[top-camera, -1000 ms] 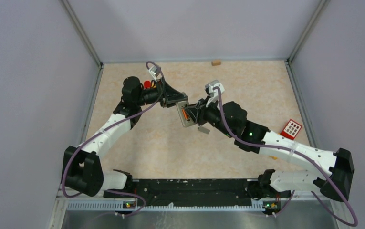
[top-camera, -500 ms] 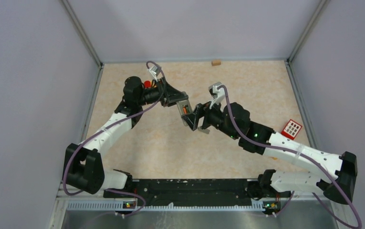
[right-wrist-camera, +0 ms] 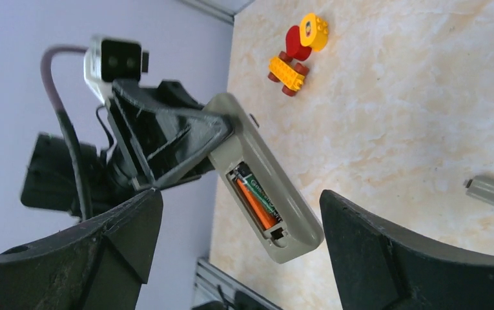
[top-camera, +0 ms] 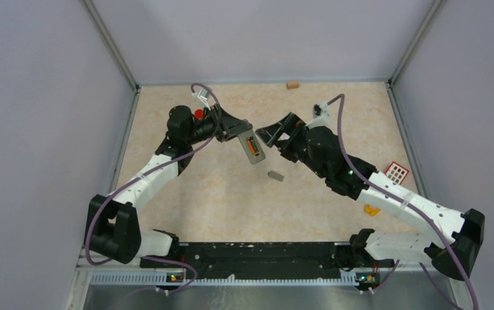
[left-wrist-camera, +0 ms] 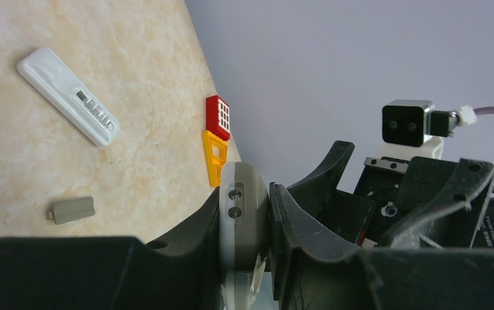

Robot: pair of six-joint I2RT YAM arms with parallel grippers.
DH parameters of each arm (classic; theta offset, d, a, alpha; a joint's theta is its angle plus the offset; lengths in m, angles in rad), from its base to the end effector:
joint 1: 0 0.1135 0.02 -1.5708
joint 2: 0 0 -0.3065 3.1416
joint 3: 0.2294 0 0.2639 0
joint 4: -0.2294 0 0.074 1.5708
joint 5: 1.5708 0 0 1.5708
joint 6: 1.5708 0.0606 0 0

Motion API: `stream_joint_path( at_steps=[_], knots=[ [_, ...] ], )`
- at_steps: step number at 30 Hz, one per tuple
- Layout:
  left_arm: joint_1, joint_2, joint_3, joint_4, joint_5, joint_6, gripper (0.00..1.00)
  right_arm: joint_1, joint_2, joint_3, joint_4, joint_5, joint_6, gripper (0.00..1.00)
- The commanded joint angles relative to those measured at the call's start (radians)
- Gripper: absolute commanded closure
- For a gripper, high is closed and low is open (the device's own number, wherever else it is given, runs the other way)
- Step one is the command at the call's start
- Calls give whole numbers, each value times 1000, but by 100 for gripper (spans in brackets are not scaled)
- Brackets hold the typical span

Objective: Load the batteries into the remote control
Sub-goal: Load the battery into the remote control.

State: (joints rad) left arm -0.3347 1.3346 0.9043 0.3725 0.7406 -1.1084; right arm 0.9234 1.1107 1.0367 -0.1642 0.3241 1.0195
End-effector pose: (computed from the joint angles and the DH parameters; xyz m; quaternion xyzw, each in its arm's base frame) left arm 0.2939 -0.1455 0.3520 -0.0257 0.7216 -0.6203 0.3065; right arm 0.1797 0.2056 0.3980 0.1369 0.7701 0.4321 0.4488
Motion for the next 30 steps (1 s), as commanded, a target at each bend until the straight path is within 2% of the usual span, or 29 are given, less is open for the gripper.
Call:
stream_joint_path(
  at_steps=[1,6,15,27,30],
  knots=[
    [2,-61,-15,85,-59,24,100,-65,-58,-52,16,-38,285,7],
    [2,-79,-25,119,-83,13,100,-108,-67,-153,152,-174,429,5],
    [0,-81,-43,139,-62,15,100,-110,34,-202,408,-321,504,3],
    [0,-97,-60,153,-4,45,100,-111,112,-199,480,-390,549,3],
    [0,-102,-65,159,17,65,100,-118,124,-203,504,-403,563,8]
  ],
)
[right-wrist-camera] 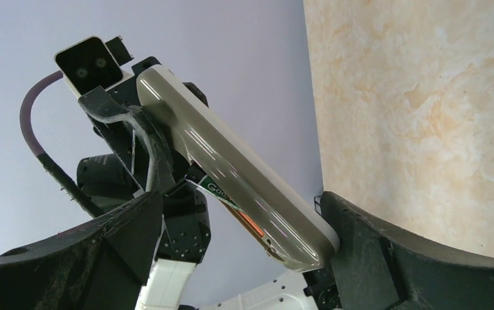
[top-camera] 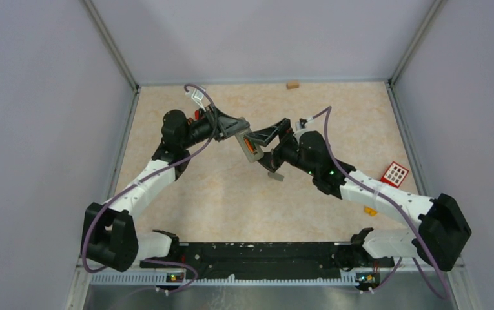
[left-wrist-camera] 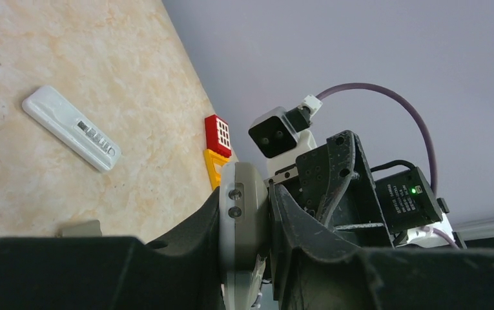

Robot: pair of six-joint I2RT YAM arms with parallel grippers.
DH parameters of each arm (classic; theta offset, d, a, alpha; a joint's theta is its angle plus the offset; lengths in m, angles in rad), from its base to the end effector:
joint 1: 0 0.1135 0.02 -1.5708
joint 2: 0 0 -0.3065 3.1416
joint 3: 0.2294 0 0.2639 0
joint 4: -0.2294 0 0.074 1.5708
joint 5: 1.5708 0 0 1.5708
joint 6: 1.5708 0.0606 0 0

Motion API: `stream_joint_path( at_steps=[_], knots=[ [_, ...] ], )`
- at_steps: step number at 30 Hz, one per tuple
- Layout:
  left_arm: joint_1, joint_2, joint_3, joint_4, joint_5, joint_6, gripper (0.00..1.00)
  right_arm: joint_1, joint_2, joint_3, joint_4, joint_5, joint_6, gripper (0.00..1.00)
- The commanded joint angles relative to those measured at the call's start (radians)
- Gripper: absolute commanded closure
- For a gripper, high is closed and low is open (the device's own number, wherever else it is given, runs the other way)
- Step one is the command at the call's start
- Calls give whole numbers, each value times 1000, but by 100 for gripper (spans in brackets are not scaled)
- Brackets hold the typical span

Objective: Load the batteries into the remote control
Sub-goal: Load the battery into the remote control.

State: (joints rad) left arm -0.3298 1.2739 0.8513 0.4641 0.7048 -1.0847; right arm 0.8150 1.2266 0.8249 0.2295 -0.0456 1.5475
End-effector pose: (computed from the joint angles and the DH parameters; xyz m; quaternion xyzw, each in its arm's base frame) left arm 0.2800 -0.1373 0.3609 -0.0079 0.6958 -0.6217 0.3596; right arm 0.2100 0.2268 0.3337 0.2603 0.7196 0.6019 0.2282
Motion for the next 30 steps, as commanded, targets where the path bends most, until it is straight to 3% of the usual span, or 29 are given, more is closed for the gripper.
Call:
stream_joint_path(
  at_steps=[1,4,16,30],
  knots=[
    [-5,-45,-15,70,58,49,100,-13,7,4,115,-35,41,10],
    [-5,-54,-26,89,74,72,100,-24,-9,-22,152,-24,57,16],
    [-5,-46,-36,132,92,77,100,-36,10,-13,185,-64,58,17],
    [-5,-47,-29,143,96,37,100,-45,19,-53,230,-83,77,45]
  ],
)
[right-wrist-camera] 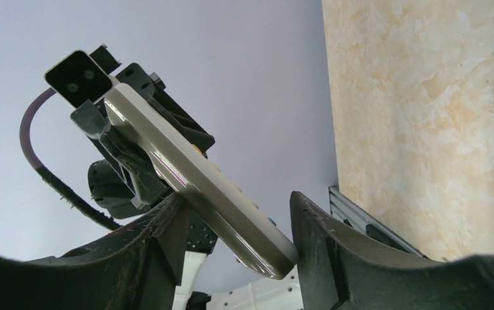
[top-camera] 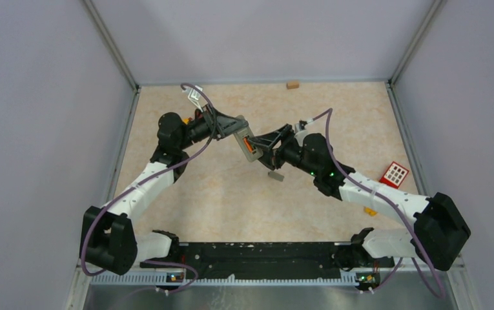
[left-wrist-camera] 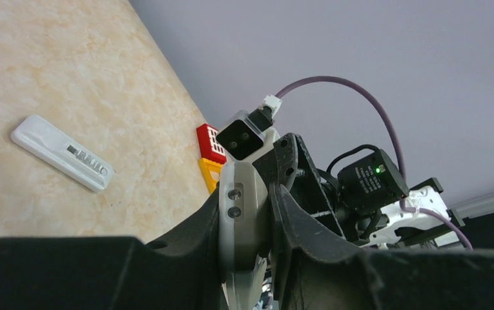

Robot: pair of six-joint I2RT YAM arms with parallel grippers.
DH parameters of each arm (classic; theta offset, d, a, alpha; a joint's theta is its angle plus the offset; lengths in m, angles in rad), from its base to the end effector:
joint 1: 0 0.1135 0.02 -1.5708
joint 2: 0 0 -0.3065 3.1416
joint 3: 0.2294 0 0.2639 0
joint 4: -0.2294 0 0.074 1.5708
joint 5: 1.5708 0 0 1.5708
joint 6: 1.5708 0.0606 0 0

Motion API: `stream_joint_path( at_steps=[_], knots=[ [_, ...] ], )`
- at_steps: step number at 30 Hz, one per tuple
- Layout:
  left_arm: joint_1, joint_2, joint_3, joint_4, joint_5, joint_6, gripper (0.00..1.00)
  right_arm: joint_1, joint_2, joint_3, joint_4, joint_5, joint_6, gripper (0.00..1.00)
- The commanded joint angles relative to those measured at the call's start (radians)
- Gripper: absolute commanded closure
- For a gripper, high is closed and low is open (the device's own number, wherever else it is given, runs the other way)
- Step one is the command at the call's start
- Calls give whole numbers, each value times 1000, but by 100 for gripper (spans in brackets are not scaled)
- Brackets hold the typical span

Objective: Load the batteries into the remote control
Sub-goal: Load the battery into the remote control, then place the remote control at the center of the board.

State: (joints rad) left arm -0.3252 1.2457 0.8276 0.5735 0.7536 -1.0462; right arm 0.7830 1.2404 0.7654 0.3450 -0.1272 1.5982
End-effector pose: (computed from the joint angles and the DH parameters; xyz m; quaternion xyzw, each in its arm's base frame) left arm 0.2692 -0.1345 0.3727 0.0484 0.6642 -0.6325 0.3954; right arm 0.2140 0.2238 0.3219 0.2588 0.7052 0.6291 0.2000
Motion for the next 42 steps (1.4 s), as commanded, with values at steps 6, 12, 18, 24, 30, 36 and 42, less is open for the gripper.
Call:
stream_joint_path(
  at_steps=[6,12,18,24,30,36,42],
  knots=[
    [-9,-25,8,3,40,-30,100,-13,-4,-3,117,4,-24,39],
    [0,-19,22,-124,-35,52,100,-32,-57,-7,22,-11,-171,17],
    [41,1,0,-162,-72,75,100,-47,-177,-21,-159,45,-450,17],
    [53,-21,-81,-183,-188,76,100,-47,-195,25,-353,45,-921,19],
    [51,-103,-197,-181,-352,66,100,-47,-73,42,-509,90,-1247,26],
    [28,-145,-365,-45,-515,15,100,-47,92,141,-585,195,-1245,32],
    [-82,-10,-417,73,-656,-13,97,-46,134,165,-557,183,-1167,34]
  ],
)
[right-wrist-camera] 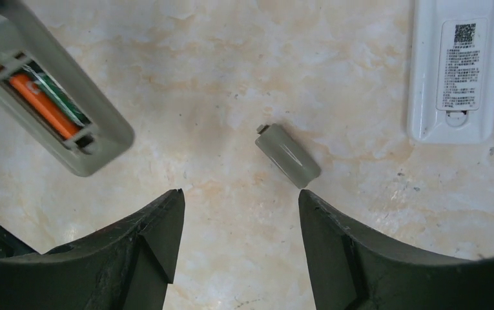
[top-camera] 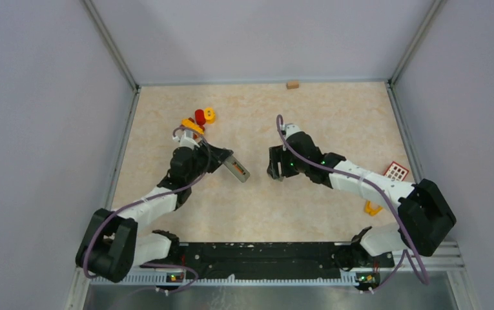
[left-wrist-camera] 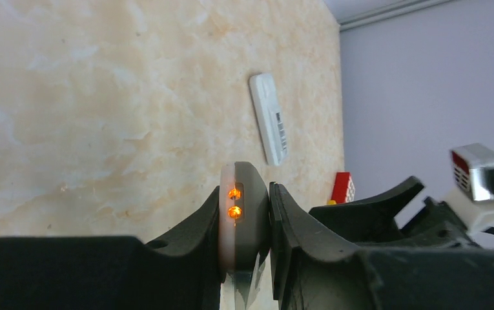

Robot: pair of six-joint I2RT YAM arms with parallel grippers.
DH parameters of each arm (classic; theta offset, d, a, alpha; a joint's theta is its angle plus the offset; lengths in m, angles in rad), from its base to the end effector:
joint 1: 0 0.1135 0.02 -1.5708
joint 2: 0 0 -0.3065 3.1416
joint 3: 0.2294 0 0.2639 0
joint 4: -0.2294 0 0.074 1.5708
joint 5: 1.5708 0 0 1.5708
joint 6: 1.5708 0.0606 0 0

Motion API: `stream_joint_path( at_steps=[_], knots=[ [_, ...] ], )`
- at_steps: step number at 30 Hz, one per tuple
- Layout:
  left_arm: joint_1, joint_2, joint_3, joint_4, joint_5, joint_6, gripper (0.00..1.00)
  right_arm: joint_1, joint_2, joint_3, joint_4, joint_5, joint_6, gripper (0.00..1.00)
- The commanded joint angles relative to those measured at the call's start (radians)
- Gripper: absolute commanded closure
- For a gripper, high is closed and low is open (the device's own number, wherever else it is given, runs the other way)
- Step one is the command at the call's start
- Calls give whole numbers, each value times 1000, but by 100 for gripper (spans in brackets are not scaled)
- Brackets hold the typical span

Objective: Load the batteries into the remote control
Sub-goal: Place the remote control at the center of the board.

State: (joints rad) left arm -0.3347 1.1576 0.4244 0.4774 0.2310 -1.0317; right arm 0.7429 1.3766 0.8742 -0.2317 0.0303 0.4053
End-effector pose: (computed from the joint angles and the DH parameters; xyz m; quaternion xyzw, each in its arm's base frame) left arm 0.2379 -0.0974 0.2332 -0.2023 0.7630 -0.4540 0.4132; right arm 0.2332 0.2116 0.2529 -0.1474 0.9017 0.2090 0.3486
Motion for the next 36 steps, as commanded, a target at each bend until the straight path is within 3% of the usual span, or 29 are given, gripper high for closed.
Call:
stream_joint_path(
  at_steps=[1,8,13,17,24,36],
  knots=[
    [-101,112,-10,186,-170,-29,96,-7,0,50,27,27,44,34],
    [-263,309,24,216,-380,-134,96,-8,54,62,-10,63,121,34],
    [-284,328,-6,181,-454,-191,81,-9,74,64,0,61,129,34],
    [-292,283,-44,106,-483,-218,62,-10,125,79,26,42,53,34],
    [-298,156,-138,-6,-514,-246,40,-9,210,115,94,3,-215,33],
    [-299,-107,-178,-299,-615,-263,6,-10,337,241,-41,-143,-554,33]
  ],
)
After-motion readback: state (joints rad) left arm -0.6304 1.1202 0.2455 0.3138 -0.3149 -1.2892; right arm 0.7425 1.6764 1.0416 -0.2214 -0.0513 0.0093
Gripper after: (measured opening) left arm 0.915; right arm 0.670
